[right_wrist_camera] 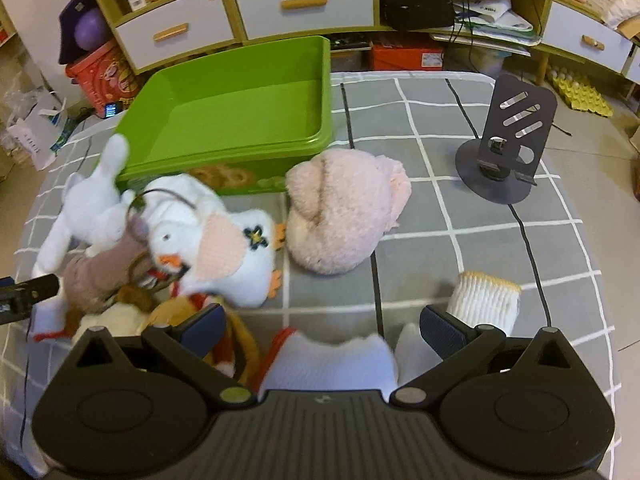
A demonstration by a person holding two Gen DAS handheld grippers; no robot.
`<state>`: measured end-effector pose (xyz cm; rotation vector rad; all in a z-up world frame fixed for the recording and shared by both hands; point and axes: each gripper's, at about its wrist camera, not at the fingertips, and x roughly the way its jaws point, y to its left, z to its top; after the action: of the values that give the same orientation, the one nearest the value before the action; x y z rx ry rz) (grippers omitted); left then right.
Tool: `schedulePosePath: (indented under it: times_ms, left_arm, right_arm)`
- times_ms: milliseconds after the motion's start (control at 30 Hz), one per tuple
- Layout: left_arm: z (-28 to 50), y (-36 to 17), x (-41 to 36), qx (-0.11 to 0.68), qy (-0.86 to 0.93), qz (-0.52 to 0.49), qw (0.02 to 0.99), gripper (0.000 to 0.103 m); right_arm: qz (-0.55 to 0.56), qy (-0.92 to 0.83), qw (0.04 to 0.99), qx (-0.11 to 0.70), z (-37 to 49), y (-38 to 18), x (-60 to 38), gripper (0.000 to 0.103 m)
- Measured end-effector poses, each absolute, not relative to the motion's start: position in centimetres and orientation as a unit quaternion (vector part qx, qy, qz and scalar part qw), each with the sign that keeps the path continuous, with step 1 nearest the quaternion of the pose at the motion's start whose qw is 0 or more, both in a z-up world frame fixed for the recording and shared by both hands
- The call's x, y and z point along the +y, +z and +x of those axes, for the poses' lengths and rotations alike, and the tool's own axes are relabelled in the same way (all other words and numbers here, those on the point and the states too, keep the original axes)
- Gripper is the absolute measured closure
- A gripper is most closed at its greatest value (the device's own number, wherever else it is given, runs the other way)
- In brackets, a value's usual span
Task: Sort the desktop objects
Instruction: 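Grasp the white bunny with the left tool while the right tool grasps the pink fluffy ball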
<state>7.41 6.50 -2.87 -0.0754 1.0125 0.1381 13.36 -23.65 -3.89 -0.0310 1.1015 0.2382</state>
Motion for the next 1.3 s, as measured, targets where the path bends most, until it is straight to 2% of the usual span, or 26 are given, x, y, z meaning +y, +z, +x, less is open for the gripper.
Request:
schedulePosePath:
  times_ms: [433, 867, 1067, 1133, 1200, 1233, 1300]
  left_arm:
    - [11.4, -3.1, 7.9, 0.458, 0.060, -0.107, 0.880, 0.000]
    - [13.7, -5.2, 8.9, 0.470, 0.032, -0.212, 0.856, 0.003]
    - [13.9, -5.9, 8.9, 0.475, 0.014, -0.247, 0.844, 0.019]
    - [13.9, -6.0, 8.8, 0.478, 0.013, -0.246, 0.843, 0.029]
    - [13.8, -6.1, 8.7, 0.479, 0.015, -0.244, 0.843, 0.033]
    - [13.8, -6.1, 8.6, 0.477, 0.015, -0.243, 0.844, 0.038]
    - [13.7, -6.0, 8.7, 0.476, 0.010, -0.253, 0.842, 0.046]
  right_arm:
    - [0.005, 0.097, 0.846, 0.525, 18.1, -5.9, -22.7, 0.000]
    - [0.012, 0.067, 0.845, 0.531, 21.3, -9.0, -23.2, 0.000]
    - [0.002, 0.065, 0.844, 0.532, 21.6, -9.4, -22.9, 0.000]
    - [0.005, 0.064, 0.844, 0.532, 21.6, -9.3, -22.9, 0.003]
    - [0.010, 0.067, 0.845, 0.531, 21.4, -9.0, -23.0, 0.011]
    - [0.012, 0.070, 0.845, 0.530, 21.3, -8.9, -23.0, 0.013]
    - [0.016, 0.075, 0.846, 0.528, 21.2, -8.6, -23.0, 0.024]
